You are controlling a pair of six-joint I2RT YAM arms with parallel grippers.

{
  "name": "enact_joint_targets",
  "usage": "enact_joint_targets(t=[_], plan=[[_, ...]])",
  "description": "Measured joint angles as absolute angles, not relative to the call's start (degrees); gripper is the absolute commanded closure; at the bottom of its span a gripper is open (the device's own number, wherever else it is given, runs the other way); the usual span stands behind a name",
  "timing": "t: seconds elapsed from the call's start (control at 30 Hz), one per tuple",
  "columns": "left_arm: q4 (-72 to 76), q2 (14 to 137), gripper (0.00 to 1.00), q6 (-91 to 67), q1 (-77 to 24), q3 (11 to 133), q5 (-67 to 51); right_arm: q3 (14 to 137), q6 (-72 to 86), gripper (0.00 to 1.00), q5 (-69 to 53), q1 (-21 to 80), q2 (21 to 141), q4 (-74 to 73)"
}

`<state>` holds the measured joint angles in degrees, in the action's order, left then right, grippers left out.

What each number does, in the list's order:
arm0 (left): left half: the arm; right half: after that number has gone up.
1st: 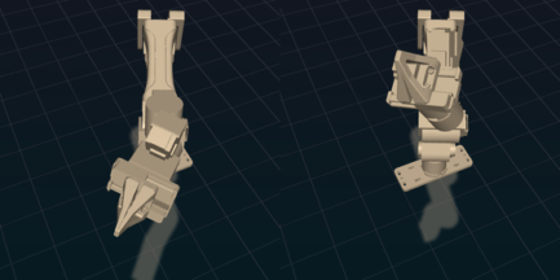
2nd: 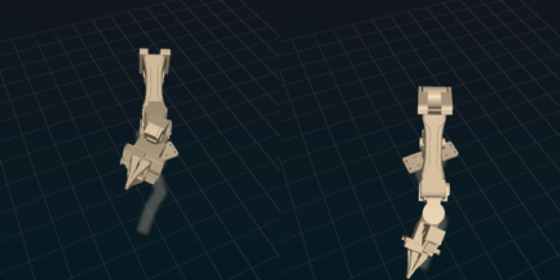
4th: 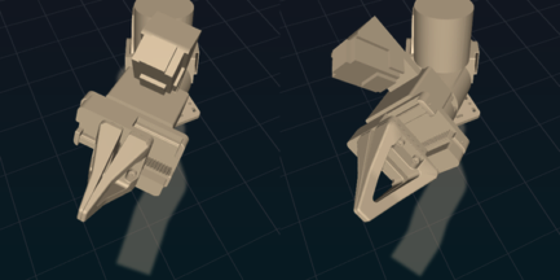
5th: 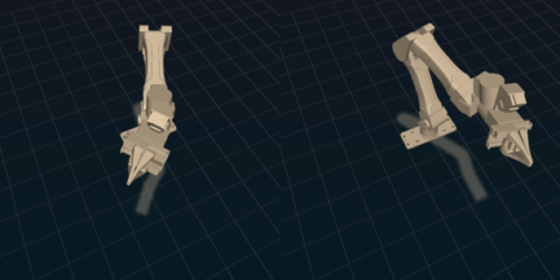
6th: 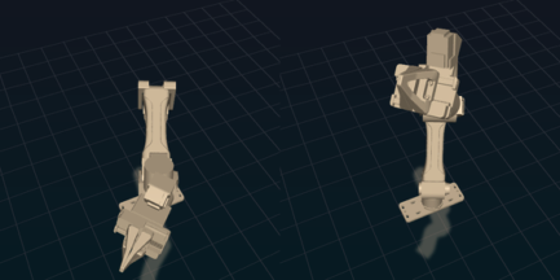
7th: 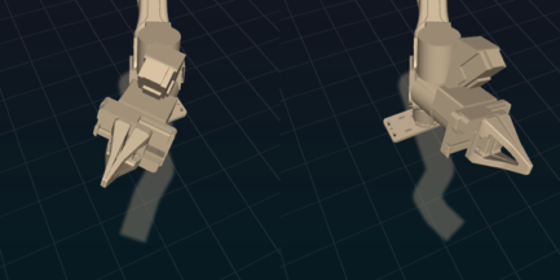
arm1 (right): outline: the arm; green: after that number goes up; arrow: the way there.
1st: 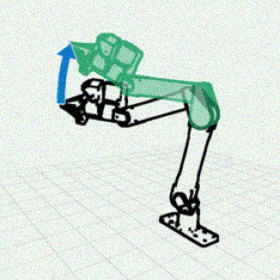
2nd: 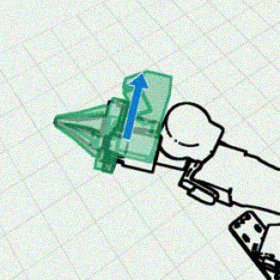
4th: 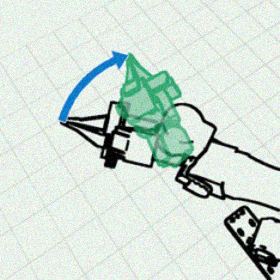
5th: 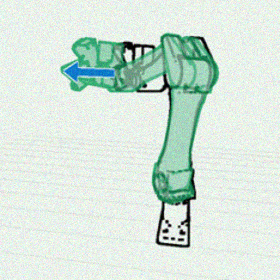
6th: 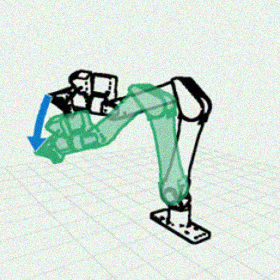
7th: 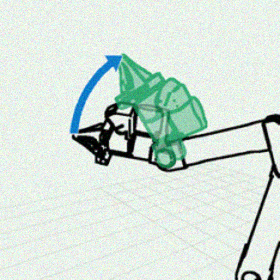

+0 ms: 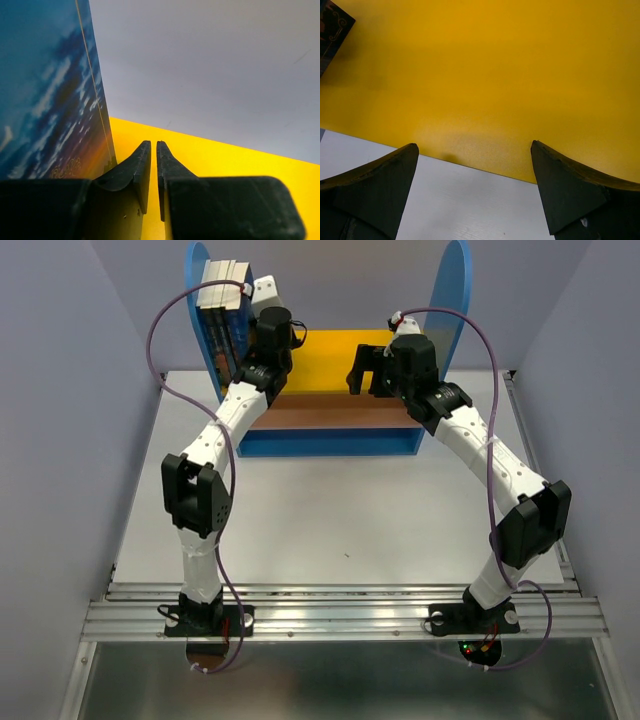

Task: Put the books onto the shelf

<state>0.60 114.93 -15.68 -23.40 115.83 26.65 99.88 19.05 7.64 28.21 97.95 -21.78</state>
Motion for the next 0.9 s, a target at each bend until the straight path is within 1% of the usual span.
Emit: enact_joint_targets(t=[0.23,0.3,0.37,0.53,0.63,0.73,0.8,0.83,0.9], plan=[[1.0,112.3,0.71,-15.7,-23.4,115.8,24.1,99.6,19.0,0.00,7.5,28.2,97.9,-21.3],[1.0,111.9,0.70,-15.7,-23.4,115.8,23.5,99.6,19.0,0.00,7.5,28.2,97.9,-21.3],[1.1,111.2,0.64,-15.7,-23.4,115.8,22.5,99.6,19.0,0.00,7.3,28.2,97.9,-21.3],[1.5,108.5,0.58,-15.5,-23.4,115.8,19.6,99.5,19.0,0.00,6.9,28.2,97.9,-21.1],[1.5,107.1,0.52,-15.5,-23.4,115.9,17.6,99.4,19.0,0.00,6.6,28.2,97.8,-20.9],[1.5,106.0,0.42,-15.3,-23.4,116.1,16.0,99.3,19.0,0.00,6.4,28.2,97.8,-20.9],[2.0,105.1,0.34,-15.1,-23.2,117.1,15.1,99.3,19.0,0.00,6.1,28.2,97.8,-20.8],[2.4,104.4,0.24,-15.1,-23.1,117.8,14.2,99.3,19.0,0.00,6.0,28.2,97.8,-20.8],[3.6,103.1,0.20,-15.6,-23.0,119.2,12.6,99.3,19.1,0.00,5.7,28.2,97.8,-20.7]])
